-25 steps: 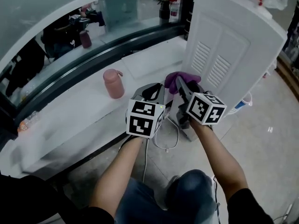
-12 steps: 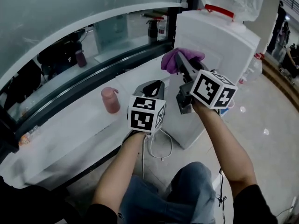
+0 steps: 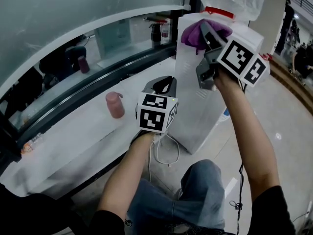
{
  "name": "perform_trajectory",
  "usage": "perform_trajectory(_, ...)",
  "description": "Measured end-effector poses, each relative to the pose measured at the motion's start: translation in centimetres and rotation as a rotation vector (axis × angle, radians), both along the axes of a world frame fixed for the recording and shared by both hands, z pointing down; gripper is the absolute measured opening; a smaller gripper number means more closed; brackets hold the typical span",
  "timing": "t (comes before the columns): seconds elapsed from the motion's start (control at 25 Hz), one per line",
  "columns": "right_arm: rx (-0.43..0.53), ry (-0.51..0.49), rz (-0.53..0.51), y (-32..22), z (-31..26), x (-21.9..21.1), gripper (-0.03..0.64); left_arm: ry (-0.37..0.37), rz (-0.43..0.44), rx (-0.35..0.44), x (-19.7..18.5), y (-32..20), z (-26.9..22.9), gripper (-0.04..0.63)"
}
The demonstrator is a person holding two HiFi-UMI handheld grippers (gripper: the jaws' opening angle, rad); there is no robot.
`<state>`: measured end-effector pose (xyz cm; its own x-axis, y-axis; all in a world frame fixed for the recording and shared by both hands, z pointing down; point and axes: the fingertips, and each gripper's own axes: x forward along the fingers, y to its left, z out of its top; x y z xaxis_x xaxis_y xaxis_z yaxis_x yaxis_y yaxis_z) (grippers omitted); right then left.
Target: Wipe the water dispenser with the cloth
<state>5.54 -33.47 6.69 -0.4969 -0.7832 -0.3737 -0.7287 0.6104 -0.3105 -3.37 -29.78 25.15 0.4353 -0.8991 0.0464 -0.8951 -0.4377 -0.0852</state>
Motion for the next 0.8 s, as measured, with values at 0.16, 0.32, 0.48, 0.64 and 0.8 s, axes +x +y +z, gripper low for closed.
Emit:
perform_trajectory(0.16, -0.024, -0.011, 0.004, -0.3, 0.5, 0.7, 0.046, -0.008, 0.009, 0.002, 0.4, 0.5, 0.1, 0.038)
perform_trajectory(0.32, -0.045, -0.005, 0.002, -0.2, 2.5, 0.5, 0.046, -0.017, 0.002, -0.009, 0.0, 0.9, 1.2, 0.038)
perform_trajectory(0.48, -0.078, 0.002, 0.003, 0.0, 5.4, 0.6, 0.046, -0.018, -0.004, -0.020, -0.3, 1.6, 2.7, 0.038)
perform_trajectory(0.64, -0.114, 0.021, -0.001, -0.3, 7.9, 0.3, 0.046, -0.020, -0.007, -0.034, -0.6, 2.2, 3.9, 0.038)
perform_trajectory(0.8, -0.152, 0.056, 0.007, -0.4, 11.2, 0.4, 0.046, -0.016, -0.009, -0.053, -0.6, 2.7, 5.6, 0.038)
